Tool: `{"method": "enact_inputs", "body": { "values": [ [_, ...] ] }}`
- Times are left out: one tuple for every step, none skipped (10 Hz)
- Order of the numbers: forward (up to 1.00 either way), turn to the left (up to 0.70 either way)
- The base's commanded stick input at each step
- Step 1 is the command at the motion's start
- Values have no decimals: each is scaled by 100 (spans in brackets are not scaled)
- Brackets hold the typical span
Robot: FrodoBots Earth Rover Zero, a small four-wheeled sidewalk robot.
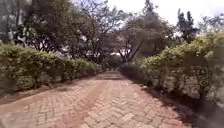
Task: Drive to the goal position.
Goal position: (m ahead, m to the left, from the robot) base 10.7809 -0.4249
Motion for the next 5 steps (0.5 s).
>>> {"method": "enact_inputs", "body": {
  "values": [
    [50, 0],
    [50, 0],
    [50, 0],
    [50, 0],
    [50, 0]
  ]
}}
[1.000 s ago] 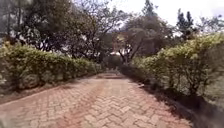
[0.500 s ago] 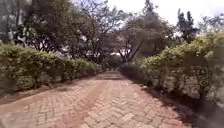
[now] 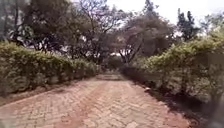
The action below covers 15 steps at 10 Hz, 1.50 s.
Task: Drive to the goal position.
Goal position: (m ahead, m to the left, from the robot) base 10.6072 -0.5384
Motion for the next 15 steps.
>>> {"method": "enact_inputs", "body": {
  "values": [
    [50, 0],
    [50, 0],
    [50, 0],
    [50, 0],
    [50, 0],
    [50, 0],
    [50, 0],
    [50, 0],
    [50, 0],
    [50, 0],
    [50, 0],
    [50, 0],
    [50, 0],
    [50, 0],
    [50, 0]
  ]
}}
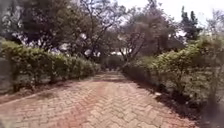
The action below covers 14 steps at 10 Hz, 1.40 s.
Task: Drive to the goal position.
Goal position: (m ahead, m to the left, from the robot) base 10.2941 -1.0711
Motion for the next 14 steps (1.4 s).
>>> {"method": "enact_inputs", "body": {
  "values": [
    [50, 0],
    [50, 0],
    [50, 0],
    [50, 0],
    [50, 0],
    [50, 0],
    [50, 0],
    [50, 0],
    [50, 0],
    [50, 0],
    [50, 0],
    [50, 0],
    [50, 0],
    [50, 0]
  ]
}}
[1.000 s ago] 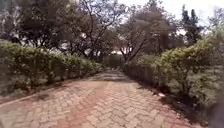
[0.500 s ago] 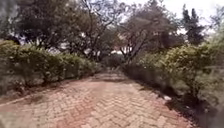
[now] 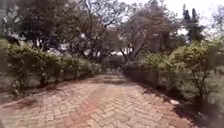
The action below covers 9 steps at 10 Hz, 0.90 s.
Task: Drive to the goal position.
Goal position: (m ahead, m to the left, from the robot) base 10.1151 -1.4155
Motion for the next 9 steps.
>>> {"method": "enact_inputs", "body": {
  "values": [
    [50, 0],
    [50, 0],
    [50, 0],
    [50, 0],
    [50, 0],
    [50, 0],
    [50, 0],
    [50, 0],
    [50, 0]
  ]
}}
